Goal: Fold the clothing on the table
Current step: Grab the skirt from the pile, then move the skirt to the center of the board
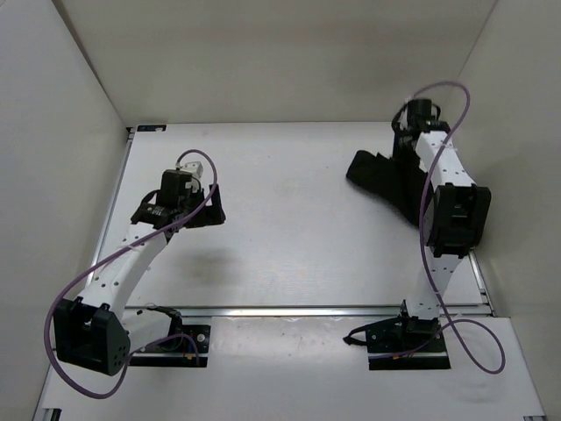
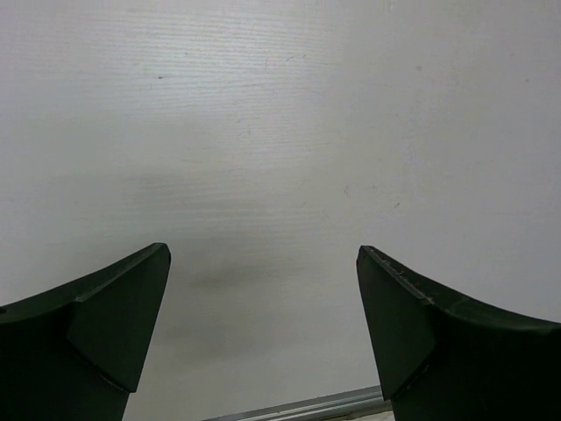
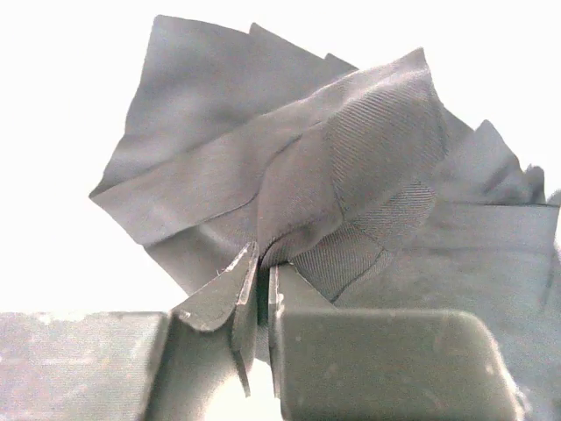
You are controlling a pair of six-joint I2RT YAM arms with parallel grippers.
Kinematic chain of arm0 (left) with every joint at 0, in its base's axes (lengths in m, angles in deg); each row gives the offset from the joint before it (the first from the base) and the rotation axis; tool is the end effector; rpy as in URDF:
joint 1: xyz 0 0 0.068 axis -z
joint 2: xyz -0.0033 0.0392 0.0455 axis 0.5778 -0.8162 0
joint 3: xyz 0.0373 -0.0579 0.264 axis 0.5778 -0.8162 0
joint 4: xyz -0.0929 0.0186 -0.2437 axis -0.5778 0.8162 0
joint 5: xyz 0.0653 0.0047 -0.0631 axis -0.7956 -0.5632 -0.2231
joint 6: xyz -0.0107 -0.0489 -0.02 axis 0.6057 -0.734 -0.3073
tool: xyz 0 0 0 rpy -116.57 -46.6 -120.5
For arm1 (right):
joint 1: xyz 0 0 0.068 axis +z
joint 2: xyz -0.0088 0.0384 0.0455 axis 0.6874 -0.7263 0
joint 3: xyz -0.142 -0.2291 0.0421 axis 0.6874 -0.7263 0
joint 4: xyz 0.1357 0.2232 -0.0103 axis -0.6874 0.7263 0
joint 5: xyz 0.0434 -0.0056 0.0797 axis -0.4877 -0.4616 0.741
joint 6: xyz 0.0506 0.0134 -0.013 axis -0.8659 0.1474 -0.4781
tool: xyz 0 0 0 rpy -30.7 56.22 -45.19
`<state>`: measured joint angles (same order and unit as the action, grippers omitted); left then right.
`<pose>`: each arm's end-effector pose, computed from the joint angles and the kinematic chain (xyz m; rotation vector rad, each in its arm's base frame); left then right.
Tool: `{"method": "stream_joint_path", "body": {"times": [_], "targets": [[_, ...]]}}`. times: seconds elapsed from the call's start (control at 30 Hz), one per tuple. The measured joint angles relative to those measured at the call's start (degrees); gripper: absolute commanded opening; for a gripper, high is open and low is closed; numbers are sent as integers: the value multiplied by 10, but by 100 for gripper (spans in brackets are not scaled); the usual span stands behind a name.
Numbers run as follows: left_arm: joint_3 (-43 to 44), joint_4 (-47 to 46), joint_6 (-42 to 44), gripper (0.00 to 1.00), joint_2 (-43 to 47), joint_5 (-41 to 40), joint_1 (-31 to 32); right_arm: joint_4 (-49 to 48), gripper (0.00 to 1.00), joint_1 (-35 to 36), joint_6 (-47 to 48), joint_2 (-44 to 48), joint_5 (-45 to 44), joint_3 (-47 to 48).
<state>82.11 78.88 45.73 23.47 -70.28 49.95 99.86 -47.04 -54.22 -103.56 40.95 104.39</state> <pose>0.2263 -0.0599 0.2728 -0.0531 2.4696 -0.2748 0.4330 -0.0296 0.2586 0.1698 2.5565 -0.0864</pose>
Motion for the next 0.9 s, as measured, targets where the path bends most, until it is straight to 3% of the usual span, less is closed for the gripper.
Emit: {"method": "stream_joint_path", "body": {"times": [0.13, 0.3, 0.43, 0.53, 0.57, 0.63, 0.67, 0.73, 0.9], "targets": [[14, -21, 2, 99, -15, 14, -2, -18, 0, 53, 2, -2, 77, 178], [71, -51, 1, 99, -67, 27, -14, -85, 1, 213, 36, 60, 135, 229], [98, -61, 2, 99, -71, 21, -30, -112, 0, 328, 57, 126, 188, 126], [109, -60, 3, 99, -64, 7, -41, -117, 0, 328, 49, 180, 233, -36], [110, -60, 4, 98, -59, 5, -44, -119, 4, 320, 43, 196, 241, -96], [110, -59, 4, 99, -47, -1, -48, -117, 35, 295, 23, 224, 251, -228], [110, -59, 4, 99, -43, -2, -47, -110, 45, 282, 15, 237, 251, -284], [108, -62, 4, 99, -34, -3, -44, -78, 94, 238, -2, 271, 259, -391], [70, -72, -4, 99, -33, 23, -34, -84, 99, 149, -20, 321, 290, -398]]}}
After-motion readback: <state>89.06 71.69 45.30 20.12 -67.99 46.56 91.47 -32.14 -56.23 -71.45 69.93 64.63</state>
